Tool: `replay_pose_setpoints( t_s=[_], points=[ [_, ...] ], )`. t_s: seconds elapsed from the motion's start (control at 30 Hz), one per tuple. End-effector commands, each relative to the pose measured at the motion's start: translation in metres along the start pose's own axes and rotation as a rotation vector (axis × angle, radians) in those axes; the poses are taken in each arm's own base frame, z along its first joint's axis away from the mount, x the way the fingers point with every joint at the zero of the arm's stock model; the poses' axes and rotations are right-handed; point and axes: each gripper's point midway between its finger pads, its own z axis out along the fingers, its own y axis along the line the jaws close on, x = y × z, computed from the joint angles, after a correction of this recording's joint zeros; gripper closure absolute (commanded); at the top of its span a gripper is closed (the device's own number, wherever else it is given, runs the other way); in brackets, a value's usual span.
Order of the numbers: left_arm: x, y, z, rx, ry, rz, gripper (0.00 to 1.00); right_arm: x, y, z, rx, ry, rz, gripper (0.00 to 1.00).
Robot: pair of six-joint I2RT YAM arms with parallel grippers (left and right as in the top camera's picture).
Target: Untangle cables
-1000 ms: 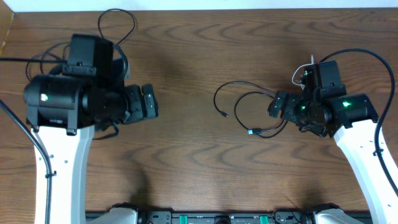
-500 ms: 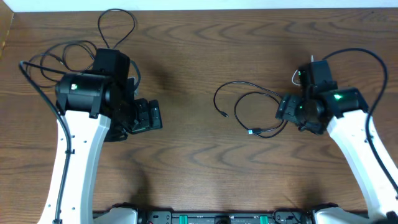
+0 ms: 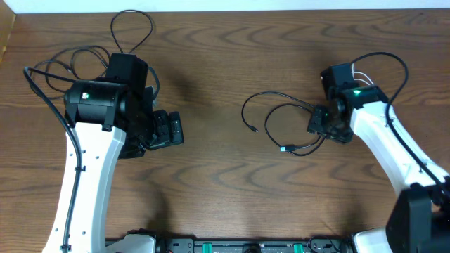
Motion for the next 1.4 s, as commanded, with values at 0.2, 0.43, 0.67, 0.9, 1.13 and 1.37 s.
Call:
replay_pose_setpoints(
  t_s=[0.2,0.43,0.67,0.9,1.13,1.37],
  points=[
    [-0.001,0.002,0.002,-0.013,0.007,-0.007,0.04,-0.020,-0.005,0.038,0.082,-0.027,-0.064,0.45],
    [-0.001,0.002,0.002,-0.013,0.007,-0.007,0.04,-0.015,0.003,0.062,0.053,0.035,-0.128,0.49],
    [-0.001,0.002,0.002,-0.013,0.007,-0.007,0.04,-0.016,0.004,0.065,0.054,0.031,-0.129,0.65],
    [-0.001,0.002,0.002,-0.013,0.007,-0.007,0.04,-0.015,0.005,0.065,0.052,0.035,-0.131,0.67],
    [-0.001,0.002,0.002,-0.013,0.007,-0.007,0.04,-0.008,0.000,0.069,0.063,0.053,-0.131,0.67],
    [-0.001,0.002,0.002,-0.013,0.007,-0.007,0.04,-0.006,-0.001,0.077,0.055,0.044,-0.127,0.83]
  ],
)
